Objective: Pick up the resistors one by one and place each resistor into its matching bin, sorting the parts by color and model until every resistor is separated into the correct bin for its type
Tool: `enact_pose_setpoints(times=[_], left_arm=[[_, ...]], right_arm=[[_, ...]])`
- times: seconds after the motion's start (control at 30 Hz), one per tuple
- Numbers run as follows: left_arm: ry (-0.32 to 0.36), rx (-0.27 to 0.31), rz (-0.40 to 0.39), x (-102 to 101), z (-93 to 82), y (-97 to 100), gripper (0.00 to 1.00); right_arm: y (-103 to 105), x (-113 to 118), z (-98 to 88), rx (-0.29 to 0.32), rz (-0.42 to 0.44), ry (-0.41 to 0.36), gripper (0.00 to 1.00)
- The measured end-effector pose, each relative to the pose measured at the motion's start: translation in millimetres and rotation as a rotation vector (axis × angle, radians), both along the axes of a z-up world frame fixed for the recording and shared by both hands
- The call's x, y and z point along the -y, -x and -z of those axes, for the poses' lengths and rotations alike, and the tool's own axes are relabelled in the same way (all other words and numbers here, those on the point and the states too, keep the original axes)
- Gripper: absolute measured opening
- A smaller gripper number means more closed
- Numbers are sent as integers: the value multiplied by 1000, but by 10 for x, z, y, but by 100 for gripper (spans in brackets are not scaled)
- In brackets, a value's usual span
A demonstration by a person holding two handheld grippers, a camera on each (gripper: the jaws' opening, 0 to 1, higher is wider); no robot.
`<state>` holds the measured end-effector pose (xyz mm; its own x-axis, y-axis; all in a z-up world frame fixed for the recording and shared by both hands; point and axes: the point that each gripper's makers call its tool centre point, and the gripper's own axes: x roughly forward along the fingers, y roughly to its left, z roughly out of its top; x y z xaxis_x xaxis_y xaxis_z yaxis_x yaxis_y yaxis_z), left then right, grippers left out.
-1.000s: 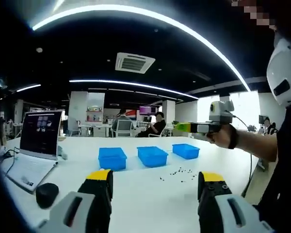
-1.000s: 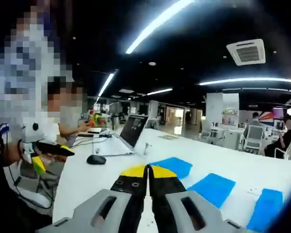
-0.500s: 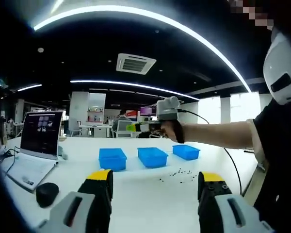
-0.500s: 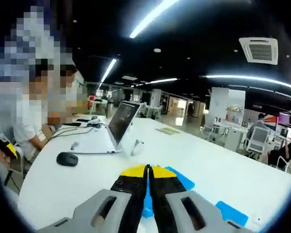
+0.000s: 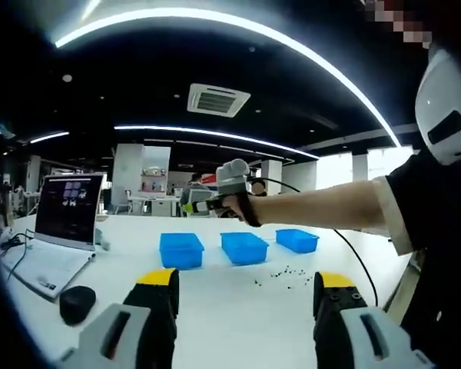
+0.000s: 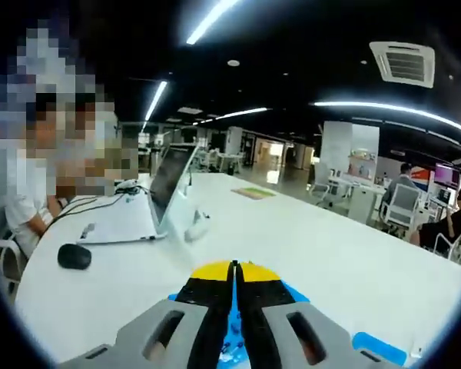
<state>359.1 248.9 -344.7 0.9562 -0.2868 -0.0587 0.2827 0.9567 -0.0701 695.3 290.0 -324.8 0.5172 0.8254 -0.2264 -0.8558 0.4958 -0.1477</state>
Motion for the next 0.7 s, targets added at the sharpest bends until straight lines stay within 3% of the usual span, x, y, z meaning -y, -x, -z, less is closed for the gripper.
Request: enact_pose_setpoints(times=[0.1,0.23,0.4,0.57,0.7], left_arm=[[-1,-1,1,2,3,-4,72],[0,4,6,16,-10,-9,72],[-1,5,11,38,-11,-16,72],[-1,11,26,79,-25,-66,72],[-8,16,52,143,-49,-128,72]], right_arm=[[12,-13,-9,13,-2,2,8],[34,-6,-57,33,0,-8,27],[209,112,-139,44,-36,-16,28],[423,403,-206,56,-62,-38,31],[610,794,-259,59,-55,-69,33]])
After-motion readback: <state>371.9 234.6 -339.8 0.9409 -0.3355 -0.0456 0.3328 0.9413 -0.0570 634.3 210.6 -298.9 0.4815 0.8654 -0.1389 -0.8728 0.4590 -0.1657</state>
